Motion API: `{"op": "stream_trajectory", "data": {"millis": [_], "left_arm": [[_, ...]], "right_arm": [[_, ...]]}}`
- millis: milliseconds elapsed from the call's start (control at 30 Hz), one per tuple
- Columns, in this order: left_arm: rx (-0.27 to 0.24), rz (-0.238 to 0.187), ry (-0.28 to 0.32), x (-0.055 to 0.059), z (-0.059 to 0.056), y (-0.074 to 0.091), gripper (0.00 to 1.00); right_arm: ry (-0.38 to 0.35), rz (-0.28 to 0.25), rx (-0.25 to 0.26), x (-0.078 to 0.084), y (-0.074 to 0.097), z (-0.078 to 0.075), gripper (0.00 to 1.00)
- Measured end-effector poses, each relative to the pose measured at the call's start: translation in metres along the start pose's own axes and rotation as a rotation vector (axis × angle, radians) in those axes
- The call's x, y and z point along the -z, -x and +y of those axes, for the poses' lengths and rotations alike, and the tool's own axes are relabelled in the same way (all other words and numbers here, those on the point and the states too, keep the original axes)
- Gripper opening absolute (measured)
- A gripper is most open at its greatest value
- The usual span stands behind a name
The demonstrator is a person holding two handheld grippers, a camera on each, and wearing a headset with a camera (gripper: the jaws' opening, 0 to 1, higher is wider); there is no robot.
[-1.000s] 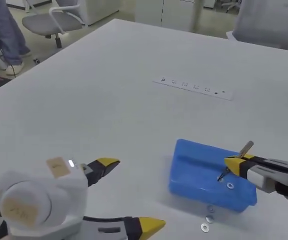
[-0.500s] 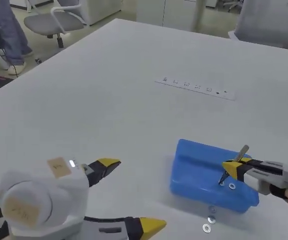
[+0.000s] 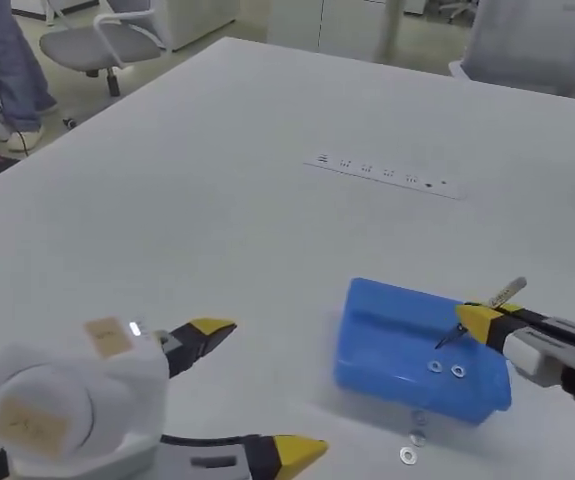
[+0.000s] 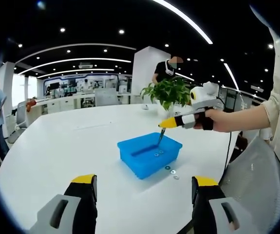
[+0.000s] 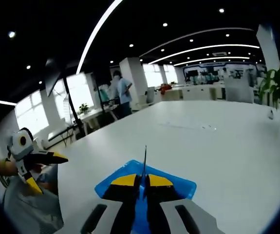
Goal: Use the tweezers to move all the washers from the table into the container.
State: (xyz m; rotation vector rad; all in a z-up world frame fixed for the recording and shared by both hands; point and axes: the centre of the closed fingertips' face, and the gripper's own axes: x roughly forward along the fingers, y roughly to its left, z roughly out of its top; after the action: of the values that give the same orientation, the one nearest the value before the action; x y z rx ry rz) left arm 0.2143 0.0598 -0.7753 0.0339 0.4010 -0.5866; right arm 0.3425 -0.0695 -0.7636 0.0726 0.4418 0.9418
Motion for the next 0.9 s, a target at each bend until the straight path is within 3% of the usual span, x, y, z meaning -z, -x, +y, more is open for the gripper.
{"op": "stream_trajectory", "data": {"millis": [133, 400, 567, 667, 900], "left_arm": [[0.004, -0.004, 0.003, -0.001, -0.001, 0.000, 0.81], [0.011, 0.002, 0.003, 0.000, -0.002, -0.001, 0.80], [0.014, 0.007, 0.002, 0.001, -0.003, -0.001, 0.80], [0.016, 0.011, -0.001, 0.001, -0.003, -0.001, 0.80], [0.012, 0.020, -0.008, 0.003, -0.003, -0.001, 0.80]], "right_arm": [[-0.015, -0.034, -0.008, -0.004, 0.010, 0.010, 0.03], [-0.041, -0.052, -0.054, 0.008, 0.022, 0.038, 0.02], [0.074, -0.011, -0.083, 0.026, 0.023, 0.052, 0.01], [0.203, 0.035, -0.060, 0.042, 0.021, 0.048, 0.01], [0.305, 0.049, -0.084, 0.061, 0.010, 0.045, 0.00]]}}
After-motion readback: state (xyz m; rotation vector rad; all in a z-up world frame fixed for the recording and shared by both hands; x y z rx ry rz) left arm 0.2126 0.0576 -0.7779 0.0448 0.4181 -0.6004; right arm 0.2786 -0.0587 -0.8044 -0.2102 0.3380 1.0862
